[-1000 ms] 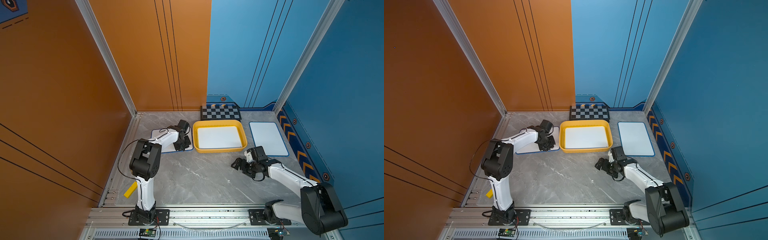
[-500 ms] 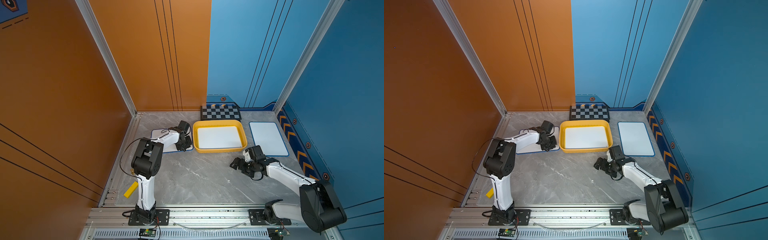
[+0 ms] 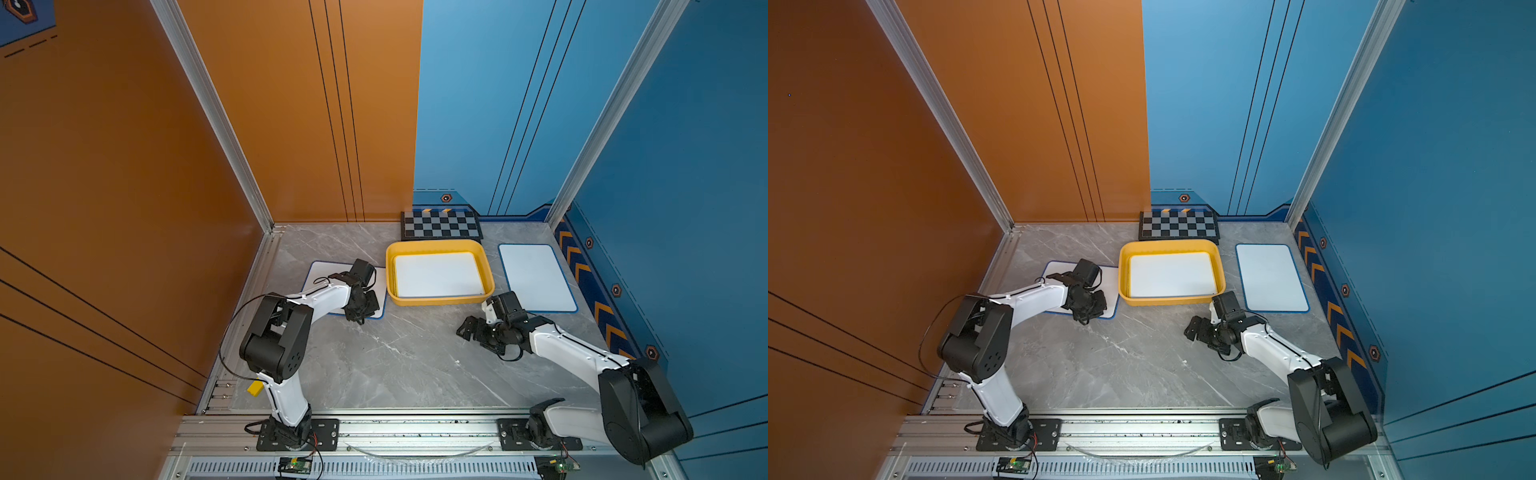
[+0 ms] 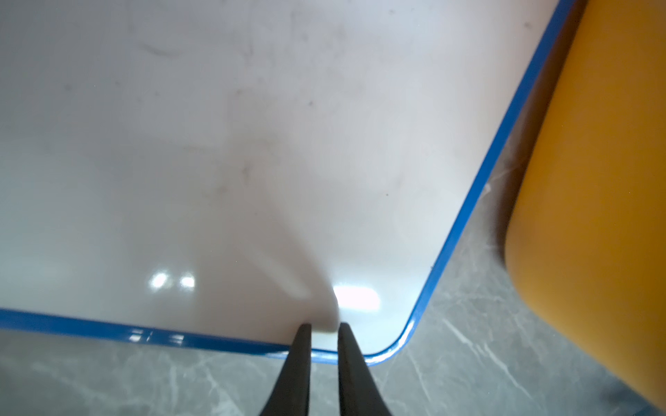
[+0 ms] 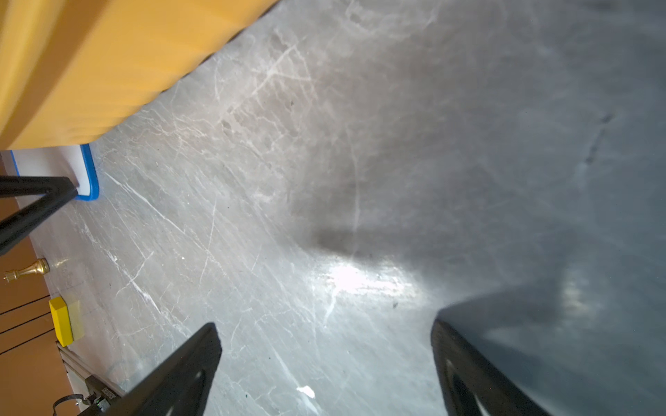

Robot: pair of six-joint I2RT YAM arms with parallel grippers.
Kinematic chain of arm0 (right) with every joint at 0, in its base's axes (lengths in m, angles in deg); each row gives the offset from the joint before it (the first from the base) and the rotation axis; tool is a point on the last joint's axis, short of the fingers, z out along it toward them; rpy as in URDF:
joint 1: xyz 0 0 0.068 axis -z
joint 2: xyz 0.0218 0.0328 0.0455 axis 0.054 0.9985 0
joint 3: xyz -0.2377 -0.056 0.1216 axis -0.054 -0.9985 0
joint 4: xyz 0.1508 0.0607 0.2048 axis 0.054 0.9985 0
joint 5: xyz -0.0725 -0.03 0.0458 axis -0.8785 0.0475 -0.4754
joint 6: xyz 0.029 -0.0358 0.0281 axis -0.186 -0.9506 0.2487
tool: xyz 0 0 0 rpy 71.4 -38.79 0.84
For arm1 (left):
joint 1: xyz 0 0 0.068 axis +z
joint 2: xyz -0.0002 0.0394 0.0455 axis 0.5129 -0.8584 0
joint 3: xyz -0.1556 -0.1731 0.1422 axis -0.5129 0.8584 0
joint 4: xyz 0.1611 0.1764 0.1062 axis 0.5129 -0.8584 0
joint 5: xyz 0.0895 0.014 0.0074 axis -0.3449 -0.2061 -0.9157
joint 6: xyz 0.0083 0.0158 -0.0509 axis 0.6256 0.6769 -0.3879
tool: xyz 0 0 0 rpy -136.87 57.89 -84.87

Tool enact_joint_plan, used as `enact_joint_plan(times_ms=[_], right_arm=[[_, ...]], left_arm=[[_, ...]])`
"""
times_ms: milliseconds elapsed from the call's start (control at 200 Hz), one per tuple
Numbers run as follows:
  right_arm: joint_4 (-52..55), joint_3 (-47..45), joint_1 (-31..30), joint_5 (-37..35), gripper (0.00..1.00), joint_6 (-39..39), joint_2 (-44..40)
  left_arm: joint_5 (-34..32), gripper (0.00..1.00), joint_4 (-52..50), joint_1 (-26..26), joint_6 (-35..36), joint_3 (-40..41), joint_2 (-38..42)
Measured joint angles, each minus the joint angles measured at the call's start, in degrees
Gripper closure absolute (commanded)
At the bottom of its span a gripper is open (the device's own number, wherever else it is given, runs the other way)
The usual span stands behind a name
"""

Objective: Put the whiteboard into the storage box
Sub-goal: Move the whiteboard to the center of the board.

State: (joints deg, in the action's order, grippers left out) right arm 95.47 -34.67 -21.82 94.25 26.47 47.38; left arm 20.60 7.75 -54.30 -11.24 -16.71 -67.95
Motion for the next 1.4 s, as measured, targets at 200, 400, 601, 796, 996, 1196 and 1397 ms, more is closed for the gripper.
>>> enact_joint_plan(times_ms=[200,400,601,796,996,1196,1397], right_arm=[[-1.8,-0.4,-2.6,-0.5,0.06,1.5,0.1],[-5.0,-0.4,-7.3,-1.5,0.07,3.7,1.1],[-8.3,-0.4,-12.8,-3.2,0.06,6.6,2.2],[-10.1,-0.4,-16.9,-5.2,0.07,8.7,2.7],[-11.4,-0.4,-19.4,-6.9,0.06,10.3,3.3],[-12.4,2.5,-22.9,-7.7,0.07,11.5,6.9],[-12.7,7.9,-27.0,-8.1,0.08,12.5,12.6]], left_arm=[[-0.1,0.83,0.2,-3.1,-0.6,8.0,7.0],[-0.1,0.83,1.5,-7.5,-1.7,12.1,10.4],[-0.1,0.84,3.4,-12.0,-2.2,13.4,11.2],[0.2,0.85,4.7,-13.0,-2.2,15.0,12.4],[2.2,0.85,5.2,-13.0,-1.9,16.8,14.0],[3.8,0.83,1.0,-13.0,-0.9,18.0,16.9],[3.3,0.74,-12.2,-7.2,3.0,13.7,25.8]])
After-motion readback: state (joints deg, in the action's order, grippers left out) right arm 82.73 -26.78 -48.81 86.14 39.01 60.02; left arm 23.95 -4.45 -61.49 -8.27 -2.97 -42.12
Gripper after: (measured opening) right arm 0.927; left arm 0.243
